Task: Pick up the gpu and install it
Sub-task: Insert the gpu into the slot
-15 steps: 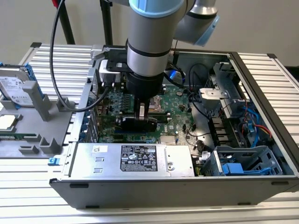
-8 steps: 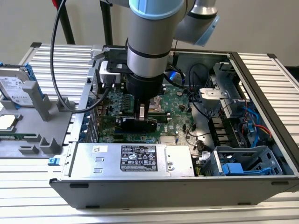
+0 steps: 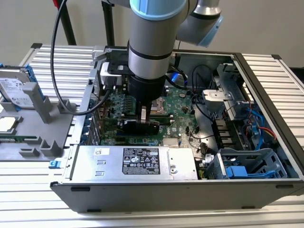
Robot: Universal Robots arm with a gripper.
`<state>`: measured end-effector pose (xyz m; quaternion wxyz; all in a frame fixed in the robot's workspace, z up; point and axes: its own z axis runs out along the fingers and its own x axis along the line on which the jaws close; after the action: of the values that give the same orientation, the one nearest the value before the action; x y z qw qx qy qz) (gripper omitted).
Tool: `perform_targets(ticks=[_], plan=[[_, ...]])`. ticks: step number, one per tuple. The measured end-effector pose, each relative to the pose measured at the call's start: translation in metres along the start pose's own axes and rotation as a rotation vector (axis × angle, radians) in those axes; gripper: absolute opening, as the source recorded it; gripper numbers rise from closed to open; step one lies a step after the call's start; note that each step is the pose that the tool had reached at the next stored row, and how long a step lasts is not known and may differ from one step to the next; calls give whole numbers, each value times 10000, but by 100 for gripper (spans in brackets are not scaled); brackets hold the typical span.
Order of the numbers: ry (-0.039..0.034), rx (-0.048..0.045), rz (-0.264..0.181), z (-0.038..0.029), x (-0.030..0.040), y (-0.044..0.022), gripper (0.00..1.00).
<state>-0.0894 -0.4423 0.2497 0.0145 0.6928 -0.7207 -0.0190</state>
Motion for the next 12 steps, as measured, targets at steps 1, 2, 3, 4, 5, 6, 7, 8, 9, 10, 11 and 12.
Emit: perform_targets(ticks=[1,2,3,4,5,6,7,8,9,10,11,12], plan=[[0,0,1,6,0,0,0],[1,1,0,15,0,0,0],[7,-2,-1,30,1,-1,0],[8,-7,1,47,1,0,0],[6,-7,3,61,1,0,0],[5,-4,4,71,1,0,0],[3,-2,4,78,1,-1,0],[1,-1,3,80,1,-1,0],[-1,0,2,81,0,-2,0],[0,-1,1,81,0,-3,0],[1,0,1,81,0,-3,0],[1,0,1,81,0,-3,0]])
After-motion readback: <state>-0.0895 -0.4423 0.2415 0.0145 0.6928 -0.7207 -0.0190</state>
